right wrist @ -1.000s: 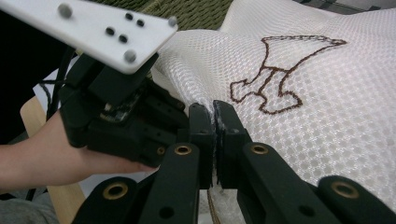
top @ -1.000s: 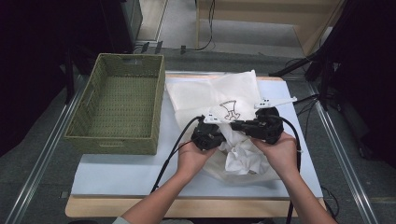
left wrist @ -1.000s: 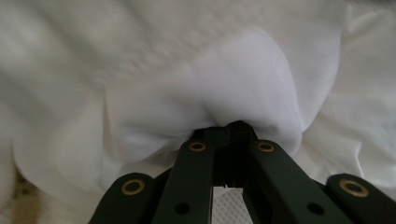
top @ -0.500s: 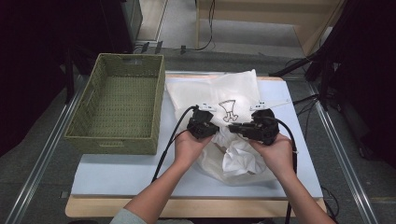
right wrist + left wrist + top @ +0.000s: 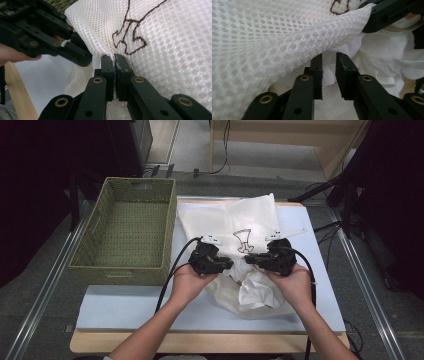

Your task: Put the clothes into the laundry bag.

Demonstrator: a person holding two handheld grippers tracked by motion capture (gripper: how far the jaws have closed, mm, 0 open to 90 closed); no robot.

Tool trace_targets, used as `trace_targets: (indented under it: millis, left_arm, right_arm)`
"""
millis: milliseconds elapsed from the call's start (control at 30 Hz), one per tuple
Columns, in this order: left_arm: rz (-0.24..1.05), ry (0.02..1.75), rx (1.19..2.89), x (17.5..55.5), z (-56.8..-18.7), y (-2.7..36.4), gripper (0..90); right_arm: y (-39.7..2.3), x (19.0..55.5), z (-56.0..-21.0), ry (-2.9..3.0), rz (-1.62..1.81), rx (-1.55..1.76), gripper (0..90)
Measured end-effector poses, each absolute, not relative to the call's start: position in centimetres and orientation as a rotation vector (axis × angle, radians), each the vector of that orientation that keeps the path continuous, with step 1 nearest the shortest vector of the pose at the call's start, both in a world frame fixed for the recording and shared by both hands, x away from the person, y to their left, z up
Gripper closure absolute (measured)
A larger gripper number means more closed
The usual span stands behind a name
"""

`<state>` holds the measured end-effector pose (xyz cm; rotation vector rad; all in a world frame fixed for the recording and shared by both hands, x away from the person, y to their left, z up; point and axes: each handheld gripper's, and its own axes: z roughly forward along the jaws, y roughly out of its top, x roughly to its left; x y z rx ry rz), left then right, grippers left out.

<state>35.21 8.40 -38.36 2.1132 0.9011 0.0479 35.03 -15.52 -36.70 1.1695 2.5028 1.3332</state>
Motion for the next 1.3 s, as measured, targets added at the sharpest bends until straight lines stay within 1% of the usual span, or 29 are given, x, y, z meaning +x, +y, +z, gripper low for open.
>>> trace_targets:
  millis: [133, 200, 267, 500, 633, 733, 800, 900, 933, 967, 1033, 1100, 1300]
  left_arm:
    - [0.043, 0.908, 2.114, 34.6, -37.6, 9.3, 62.7]
    - [0.071, 0.903, 2.122, 34.0, -37.3, 9.9, 60.9]
    - [0.069, 0.909, 2.122, 33.7, -37.3, 10.3, 58.1]
    - [0.066, 0.972, 2.122, 33.5, -39.7, 11.6, 56.8]
    - [0.086, 1.008, 2.14, 33.9, -41.0, 11.6, 56.5]
    - [0.073, 1.028, 2.147, 34.1, -41.8, 11.5, 56.7]
    - [0.086, 1.034, 2.166, 34.1, -42.2, 11.4, 58.7]
    - [0.077, 1.038, 2.174, 34.3, -42.7, 11.4, 65.5]
    - [0.077, 1.031, 2.172, 34.2, -42.7, 11.3, 71.9]
    - [0.08, 1.028, 2.171, 34.1, -42.7, 11.3, 76.4]
    - [0.074, 1.014, 2.179, 33.9, -42.4, 11.4, 82.0]
    - [0.059, 1.01, 2.159, 33.5, -41.8, 11.9, 84.0]
    - [0.041, 0.977, 2.129, 31.2, -39.8, 14.3, 84.8]
  right_arm:
    - [-15.5, 35.0, -36.7, 2.506, 1.331, 1.167, 87.6]
    - [-15.6, 35.0, -36.7, 2.501, 1.335, 1.167, 87.6]
    - [-15.6, 35.0, -36.7, 2.503, 1.34, 1.169, 87.5]
    - [-15.6, 34.9, -36.7, 2.505, 1.34, 1.164, 87.3]
    - [-15.6, 34.9, -36.6, 2.509, 1.336, 1.165, 87.4]
    - [-15.6, 34.9, -36.6, 2.511, 1.338, 1.162, 87.4]
    - [-15.6, 34.9, -36.6, 2.509, 1.341, 1.159, 87.4]
    - [-15.6, 34.9, -36.6, 2.509, 1.337, 1.164, 87.4]
    - [-15.6, 34.9, -36.6, 2.512, 1.334, 1.161, 87.4]
    - [-15.6, 34.9, -36.6, 2.512, 1.334, 1.161, 87.4]
    - [-15.6, 34.9, -36.6, 2.511, 1.336, 1.164, 87.4]
    - [-15.6, 35.0, -36.6, 2.512, 1.336, 1.167, 87.4]
    - [-15.5, 35.0, -36.6, 2.511, 1.342, 1.164, 87.4]
